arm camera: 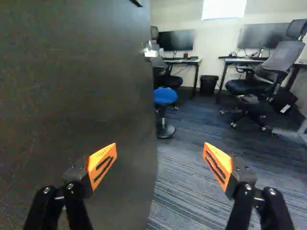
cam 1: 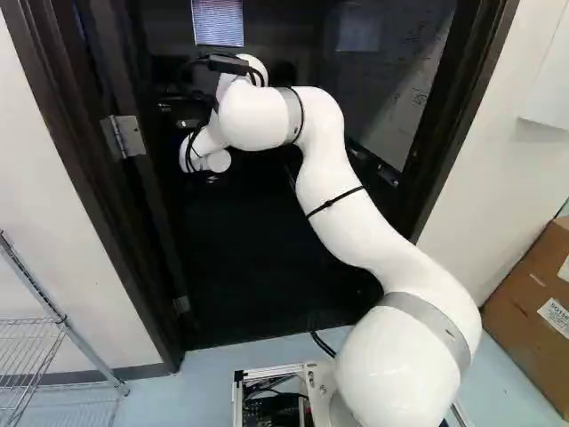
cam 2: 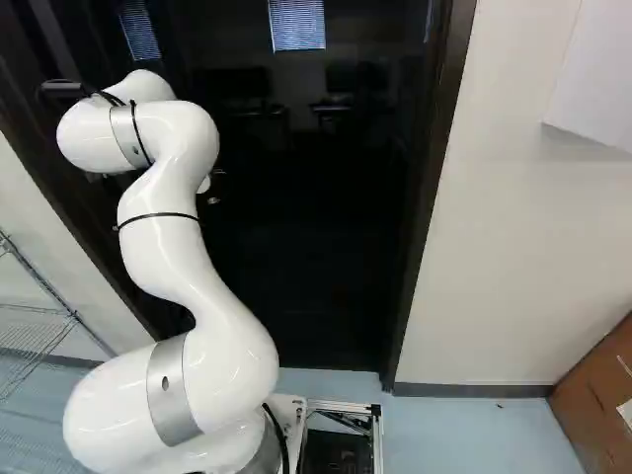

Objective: Open the door and move inside

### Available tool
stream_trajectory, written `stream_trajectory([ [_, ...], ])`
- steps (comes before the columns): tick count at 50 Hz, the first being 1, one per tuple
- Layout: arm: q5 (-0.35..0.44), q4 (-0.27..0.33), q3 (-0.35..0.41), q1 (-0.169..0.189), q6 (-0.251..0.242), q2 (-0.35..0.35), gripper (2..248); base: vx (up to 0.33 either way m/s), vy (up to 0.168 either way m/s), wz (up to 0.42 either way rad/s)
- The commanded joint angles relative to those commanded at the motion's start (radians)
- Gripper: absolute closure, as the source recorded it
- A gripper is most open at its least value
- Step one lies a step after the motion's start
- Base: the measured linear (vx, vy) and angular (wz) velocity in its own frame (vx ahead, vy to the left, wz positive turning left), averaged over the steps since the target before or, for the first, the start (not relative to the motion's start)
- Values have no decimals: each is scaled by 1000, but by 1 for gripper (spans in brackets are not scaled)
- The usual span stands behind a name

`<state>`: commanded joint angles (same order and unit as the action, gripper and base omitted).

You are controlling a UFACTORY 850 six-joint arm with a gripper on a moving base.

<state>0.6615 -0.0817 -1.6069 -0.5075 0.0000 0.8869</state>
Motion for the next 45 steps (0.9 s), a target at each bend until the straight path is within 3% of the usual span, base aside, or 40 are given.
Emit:
stream_trajectory([
  [45, 0, -234, 260, 70, 0, -185, 3, 0, 0, 0],
])
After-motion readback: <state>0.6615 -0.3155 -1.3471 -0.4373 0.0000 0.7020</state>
